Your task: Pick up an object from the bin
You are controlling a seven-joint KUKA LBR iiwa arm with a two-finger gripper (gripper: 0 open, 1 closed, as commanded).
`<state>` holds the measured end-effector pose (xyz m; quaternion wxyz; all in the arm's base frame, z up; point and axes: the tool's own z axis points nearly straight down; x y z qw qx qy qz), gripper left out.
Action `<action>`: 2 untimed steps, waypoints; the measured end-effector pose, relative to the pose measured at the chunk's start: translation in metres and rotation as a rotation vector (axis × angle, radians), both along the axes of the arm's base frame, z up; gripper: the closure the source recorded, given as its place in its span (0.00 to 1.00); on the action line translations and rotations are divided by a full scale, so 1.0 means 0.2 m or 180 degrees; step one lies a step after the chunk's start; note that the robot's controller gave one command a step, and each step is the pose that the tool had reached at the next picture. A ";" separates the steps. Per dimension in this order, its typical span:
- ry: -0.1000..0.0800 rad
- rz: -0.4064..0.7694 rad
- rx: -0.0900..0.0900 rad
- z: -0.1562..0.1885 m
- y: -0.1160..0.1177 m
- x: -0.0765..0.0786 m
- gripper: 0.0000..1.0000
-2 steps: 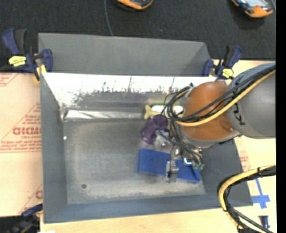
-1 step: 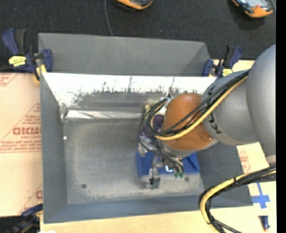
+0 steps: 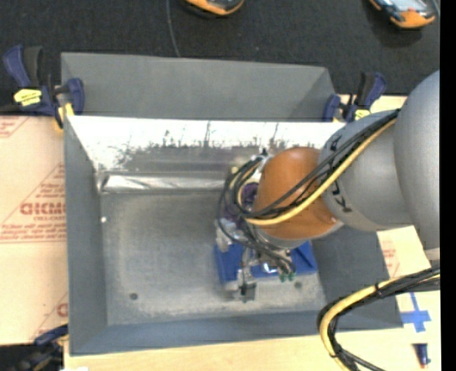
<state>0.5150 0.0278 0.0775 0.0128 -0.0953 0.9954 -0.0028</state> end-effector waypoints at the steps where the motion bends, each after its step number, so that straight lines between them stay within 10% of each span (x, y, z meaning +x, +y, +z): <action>1: 0.0021 0.0081 0.0000 0.34 -0.01 -0.04 0.00; 2: 0.0008 -0.0135 0.0006 0.48 -0.07 -0.03 0.00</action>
Offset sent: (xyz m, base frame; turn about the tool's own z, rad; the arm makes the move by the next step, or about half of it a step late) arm -0.0080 -0.0141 0.0913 0.0449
